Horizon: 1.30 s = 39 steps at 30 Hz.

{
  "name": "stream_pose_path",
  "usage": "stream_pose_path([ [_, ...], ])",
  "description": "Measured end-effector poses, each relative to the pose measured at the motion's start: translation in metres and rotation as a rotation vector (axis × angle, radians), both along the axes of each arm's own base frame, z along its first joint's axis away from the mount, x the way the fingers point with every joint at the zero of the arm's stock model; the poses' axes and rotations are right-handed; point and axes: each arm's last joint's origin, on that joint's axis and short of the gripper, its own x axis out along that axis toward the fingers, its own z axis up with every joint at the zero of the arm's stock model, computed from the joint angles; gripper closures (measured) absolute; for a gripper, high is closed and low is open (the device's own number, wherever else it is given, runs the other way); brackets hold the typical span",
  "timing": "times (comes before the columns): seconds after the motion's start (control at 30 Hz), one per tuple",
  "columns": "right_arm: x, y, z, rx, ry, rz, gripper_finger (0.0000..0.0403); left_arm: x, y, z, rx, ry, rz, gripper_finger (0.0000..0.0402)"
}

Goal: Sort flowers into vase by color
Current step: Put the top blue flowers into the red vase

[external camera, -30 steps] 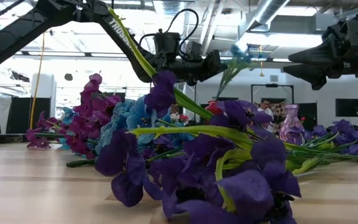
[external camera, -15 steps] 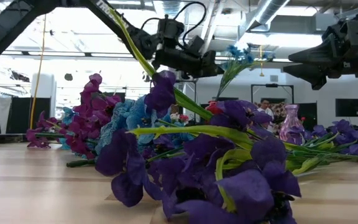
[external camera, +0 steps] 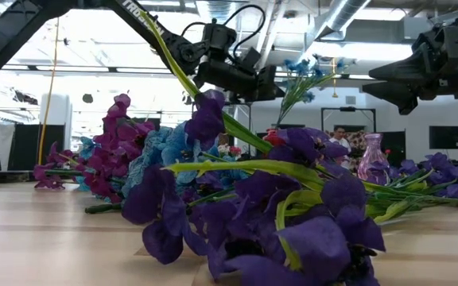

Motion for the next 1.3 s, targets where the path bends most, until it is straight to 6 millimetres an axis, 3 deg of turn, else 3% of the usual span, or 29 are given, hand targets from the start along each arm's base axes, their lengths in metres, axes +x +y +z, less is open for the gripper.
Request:
stream_pose_path([
  [0.87,-0.001,-0.002,0.005,-0.031,-0.051,-0.071,0.0150,0.004,-0.007,0.000,-0.016,-0.013,0.014,0.0217],
  [1.1,-0.001,-0.002,0.006,-0.059,-0.047,-0.075,0.0150,0.013,-0.004,-0.022,-0.023,-0.037,0.039,0.0217],
  [1.3,-0.001,-0.002,0.006,-0.062,-0.045,-0.076,0.0150,0.015,-0.001,-0.016,-0.036,-0.051,0.037,0.0217],
])
